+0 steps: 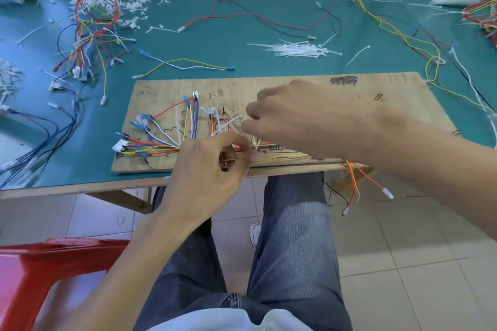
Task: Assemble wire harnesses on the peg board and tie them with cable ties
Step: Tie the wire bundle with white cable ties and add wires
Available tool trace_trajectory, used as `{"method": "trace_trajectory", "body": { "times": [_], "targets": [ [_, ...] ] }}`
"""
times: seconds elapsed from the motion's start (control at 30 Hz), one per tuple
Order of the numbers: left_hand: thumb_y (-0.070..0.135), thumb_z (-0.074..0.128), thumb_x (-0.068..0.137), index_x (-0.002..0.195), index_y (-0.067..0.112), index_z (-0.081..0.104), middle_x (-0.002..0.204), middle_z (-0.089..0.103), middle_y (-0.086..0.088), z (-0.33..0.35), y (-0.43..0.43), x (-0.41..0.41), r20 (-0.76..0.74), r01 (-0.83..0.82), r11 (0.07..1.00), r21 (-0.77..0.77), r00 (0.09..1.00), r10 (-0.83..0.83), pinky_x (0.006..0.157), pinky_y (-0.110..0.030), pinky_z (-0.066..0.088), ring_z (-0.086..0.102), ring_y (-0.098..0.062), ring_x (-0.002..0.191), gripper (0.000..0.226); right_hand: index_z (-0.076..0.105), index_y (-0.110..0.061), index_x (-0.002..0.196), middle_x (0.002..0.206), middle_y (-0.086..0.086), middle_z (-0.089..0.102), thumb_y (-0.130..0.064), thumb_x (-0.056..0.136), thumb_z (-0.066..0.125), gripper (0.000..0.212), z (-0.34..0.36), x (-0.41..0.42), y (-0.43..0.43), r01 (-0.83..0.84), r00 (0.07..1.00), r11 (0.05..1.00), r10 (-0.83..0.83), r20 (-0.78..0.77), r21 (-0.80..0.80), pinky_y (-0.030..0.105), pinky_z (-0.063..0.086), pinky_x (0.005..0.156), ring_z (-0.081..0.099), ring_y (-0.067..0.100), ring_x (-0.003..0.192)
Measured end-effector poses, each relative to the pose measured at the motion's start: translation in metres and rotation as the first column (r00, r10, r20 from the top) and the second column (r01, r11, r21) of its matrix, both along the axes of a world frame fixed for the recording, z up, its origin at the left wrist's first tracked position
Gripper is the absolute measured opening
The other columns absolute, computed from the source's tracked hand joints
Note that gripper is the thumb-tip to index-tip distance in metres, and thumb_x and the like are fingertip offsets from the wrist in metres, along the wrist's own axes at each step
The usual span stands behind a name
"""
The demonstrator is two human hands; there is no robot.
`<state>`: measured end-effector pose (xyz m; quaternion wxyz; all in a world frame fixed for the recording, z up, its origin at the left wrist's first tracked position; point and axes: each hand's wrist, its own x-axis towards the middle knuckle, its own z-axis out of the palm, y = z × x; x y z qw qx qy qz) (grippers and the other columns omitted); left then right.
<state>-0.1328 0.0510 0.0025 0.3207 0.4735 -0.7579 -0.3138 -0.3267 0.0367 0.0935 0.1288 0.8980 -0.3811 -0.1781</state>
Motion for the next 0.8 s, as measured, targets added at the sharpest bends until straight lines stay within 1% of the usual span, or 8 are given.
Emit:
{"method": "trace_trajectory", "body": {
  "times": [0.13, 0.27, 0.33, 0.4, 0.47, 0.6, 0.67, 0.8],
  "targets": [
    [0.026, 0.078, 0.094, 0.089, 0.023, 0.081, 0.056, 0.053, 0.006, 0.001, -0.007, -0.001, 0.072, 0.056, 0.997, -0.049, 0.996, -0.053, 0.054, -0.018, 0.033, 0.041, -0.017, 0.056, 0.006, 0.039, -0.022, 0.1, 0.106, 0.004, 0.056, -0.003, 0.096, 0.051, 0.022, -0.008, 0.008, 0.003, -0.01, 0.999, 0.999, 0.008, 0.041, 0.053, 0.04, 0.037, 0.064, 0.059, 0.031, 0.108],
    [0.025, 0.074, 0.096, 0.086, 0.019, 0.081, 0.06, 0.06, -0.001, 0.002, -0.01, -0.002, 0.088, 0.057, 0.998, 0.01, 0.994, -0.058, 0.057, -0.029, 0.041, 0.046, -0.022, 0.06, 0.014, 0.055, -0.018, 0.112, 0.111, 0.001, 0.058, -0.007, 0.098, 0.053, 0.018, -0.015, 0.008, 0.001, 0.058, 0.953, 0.998, -0.052, 0.297, -0.011, 0.046, 0.052, 0.075, 0.058, 0.03, 0.108],
    [0.026, 0.074, 0.096, 0.083, 0.023, 0.08, 0.063, 0.067, 0.003, 0.003, -0.012, -0.002, 0.078, 0.024, 0.998, 0.066, 0.997, -0.029, 0.059, -0.028, 0.046, 0.055, -0.018, 0.061, 0.015, 0.065, -0.02, 0.116, 0.111, -0.001, 0.062, -0.021, 0.105, 0.059, 0.013, -0.025, 0.004, 0.009, 0.121, 0.839, 0.989, -0.054, 0.542, -0.088, 0.048, 0.054, 0.073, 0.059, 0.027, 0.104],
    [0.025, 0.074, 0.095, 0.074, 0.027, 0.076, 0.059, 0.065, 0.009, 0.004, -0.015, -0.003, 0.082, -0.006, 0.995, 0.103, 0.997, -0.003, 0.055, -0.027, 0.043, 0.055, -0.012, 0.056, 0.021, 0.072, -0.018, 0.11, 0.101, 0.0, 0.065, -0.021, 0.102, 0.065, 0.011, -0.043, -0.002, 0.028, 0.186, 0.689, 0.975, -0.042, 0.724, -0.121, 0.047, 0.052, 0.07, 0.06, 0.029, 0.094],
    [0.023, 0.075, 0.092, 0.069, 0.026, 0.075, 0.054, 0.062, 0.012, 0.004, -0.018, -0.004, 0.078, -0.034, 0.989, 0.145, 0.997, 0.023, 0.053, -0.025, 0.041, 0.052, -0.009, 0.051, 0.024, 0.076, -0.018, 0.104, 0.094, 0.0, 0.067, -0.011, 0.097, 0.067, 0.014, -0.069, -0.004, 0.053, 0.202, 0.664, 0.961, 0.007, 0.748, -0.189, 0.042, 0.044, 0.072, 0.06, 0.031, 0.086],
    [0.024, 0.075, 0.091, 0.071, 0.022, 0.078, 0.055, 0.066, 0.005, 0.004, -0.022, -0.005, 0.021, -0.046, 0.973, 0.225, 0.999, 0.042, 0.065, -0.04, 0.062, 0.063, -0.018, 0.057, 0.02, 0.08, -0.021, 0.112, 0.097, -0.006, 0.071, -0.001, 0.093, 0.068, 0.03, -0.111, 0.008, 0.081, 0.281, 0.67, 0.917, 0.025, 0.742, -0.285, 0.044, 0.039, 0.073, 0.061, 0.029, 0.084],
    [0.023, 0.076, 0.09, 0.069, 0.021, 0.078, 0.054, 0.065, 0.003, 0.005, -0.023, -0.004, 0.006, -0.033, 0.969, 0.246, 0.999, 0.032, 0.068, -0.047, 0.063, 0.063, -0.017, 0.057, 0.021, 0.081, -0.021, 0.112, 0.098, -0.007, 0.073, -0.004, 0.097, 0.069, 0.026, -0.12, 0.014, 0.078, 0.331, 0.619, 0.886, 0.056, 0.784, -0.324, 0.042, 0.038, 0.073, 0.061, 0.029, 0.081],
    [0.022, 0.076, 0.09, 0.068, 0.023, 0.078, 0.055, 0.066, 0.005, 0.005, -0.022, -0.002, 0.006, -0.023, 0.97, 0.243, 1.0, 0.022, 0.071, -0.046, 0.063, 0.065, -0.014, 0.058, 0.022, 0.083, -0.017, 0.105, 0.1, -0.004, 0.076, -0.006, 0.1, 0.07, 0.017, -0.128, 0.019, 0.069, 0.392, 0.535, 0.855, 0.089, 0.84, -0.34, 0.039, 0.035, 0.072, 0.064, 0.028, 0.081]
  ]
}}
